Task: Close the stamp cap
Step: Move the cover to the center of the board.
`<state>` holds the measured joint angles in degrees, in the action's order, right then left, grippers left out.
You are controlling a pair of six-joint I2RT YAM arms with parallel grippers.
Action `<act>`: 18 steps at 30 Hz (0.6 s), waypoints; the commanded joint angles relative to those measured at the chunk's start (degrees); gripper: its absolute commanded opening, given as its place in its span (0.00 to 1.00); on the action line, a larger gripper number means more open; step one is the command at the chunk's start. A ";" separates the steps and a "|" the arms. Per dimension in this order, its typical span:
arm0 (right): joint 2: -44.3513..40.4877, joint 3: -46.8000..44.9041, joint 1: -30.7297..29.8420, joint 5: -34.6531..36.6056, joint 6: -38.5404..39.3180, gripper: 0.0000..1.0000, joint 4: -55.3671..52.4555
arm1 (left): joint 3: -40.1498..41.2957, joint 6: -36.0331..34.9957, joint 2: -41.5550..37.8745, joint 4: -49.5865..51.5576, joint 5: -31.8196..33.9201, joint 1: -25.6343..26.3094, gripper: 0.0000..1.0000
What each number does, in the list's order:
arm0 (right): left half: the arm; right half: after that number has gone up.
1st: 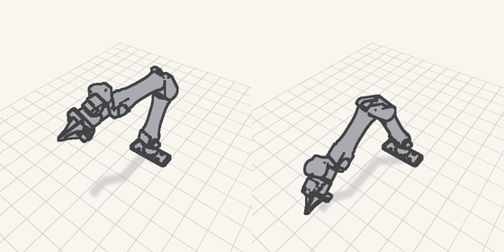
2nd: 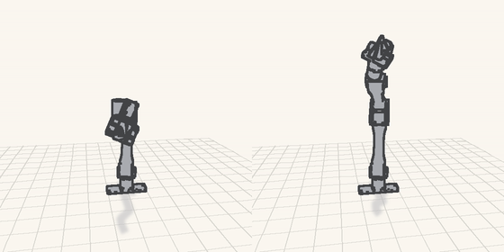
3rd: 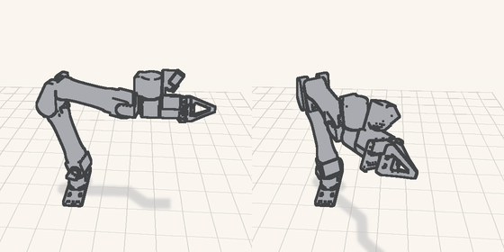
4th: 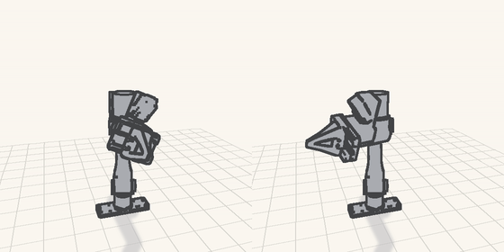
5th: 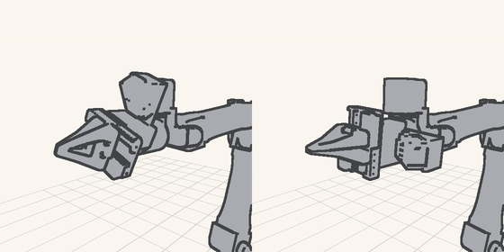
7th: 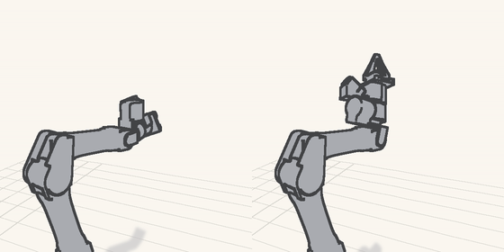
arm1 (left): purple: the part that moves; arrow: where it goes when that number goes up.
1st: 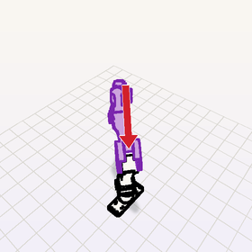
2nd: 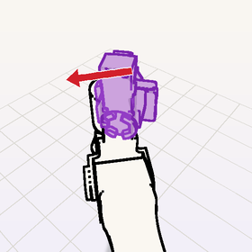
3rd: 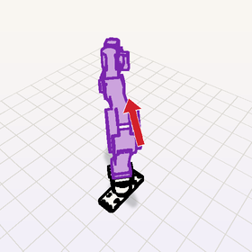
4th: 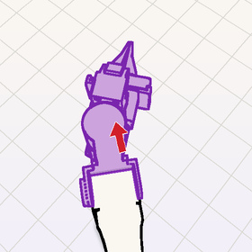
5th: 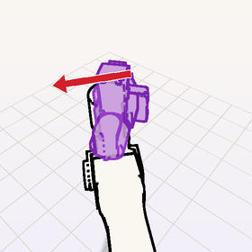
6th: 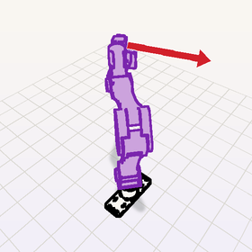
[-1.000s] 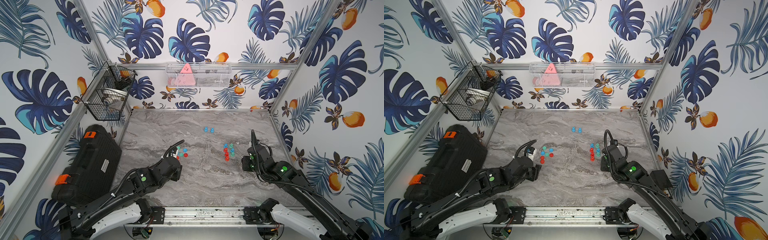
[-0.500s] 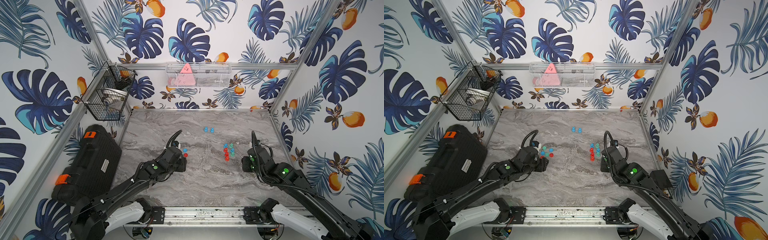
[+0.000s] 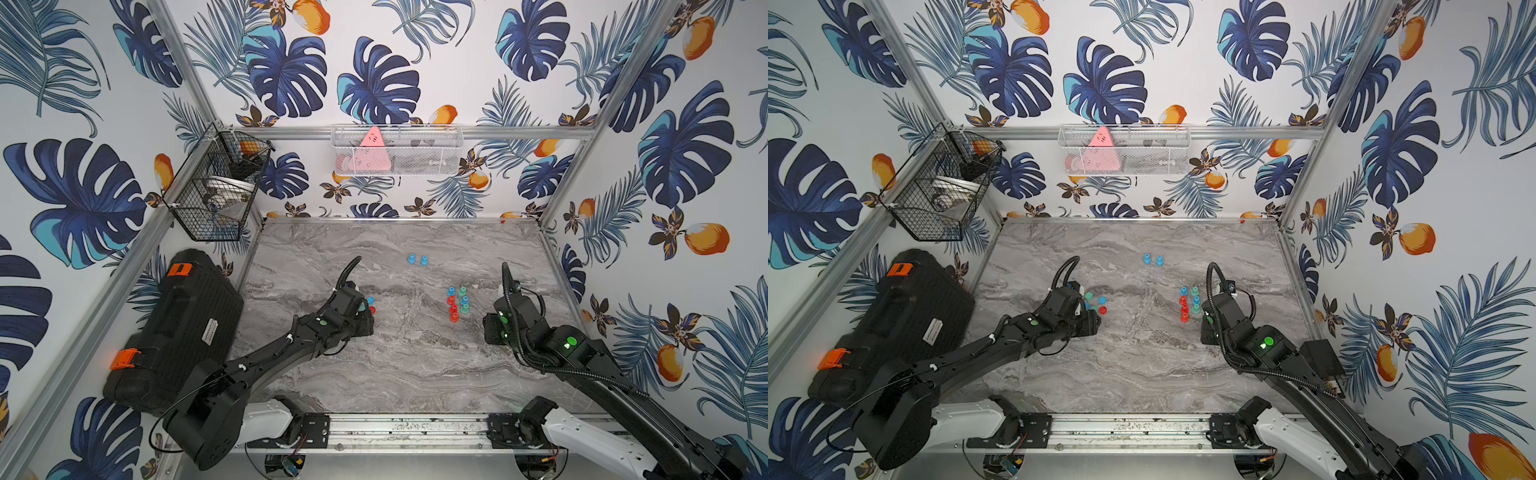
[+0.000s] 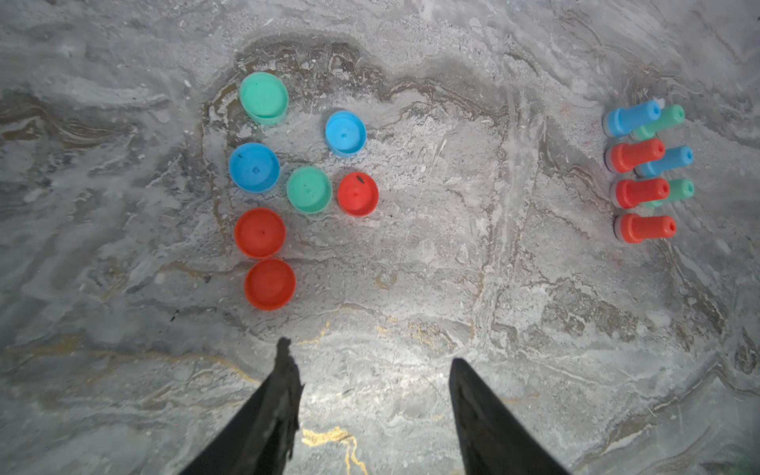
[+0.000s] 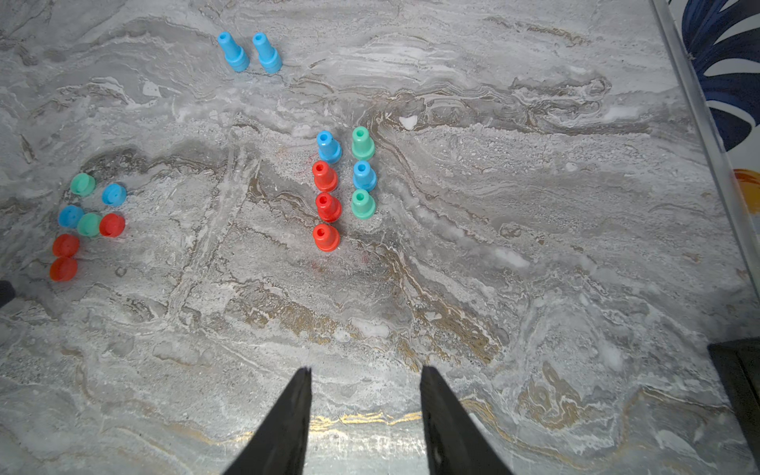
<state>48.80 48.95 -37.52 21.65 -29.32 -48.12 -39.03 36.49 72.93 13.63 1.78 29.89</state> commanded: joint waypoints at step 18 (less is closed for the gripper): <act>0.60 0.09 -0.38 0.78 -0.64 0.47 -0.31 | 1.06 1.74 7.60 -7.50 1.82 -2.47 0.62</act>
<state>49.32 48.95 -37.78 21.78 -29.32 -48.14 -37.69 37.71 80.03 8.16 2.96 27.68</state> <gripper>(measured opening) 0.469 0.624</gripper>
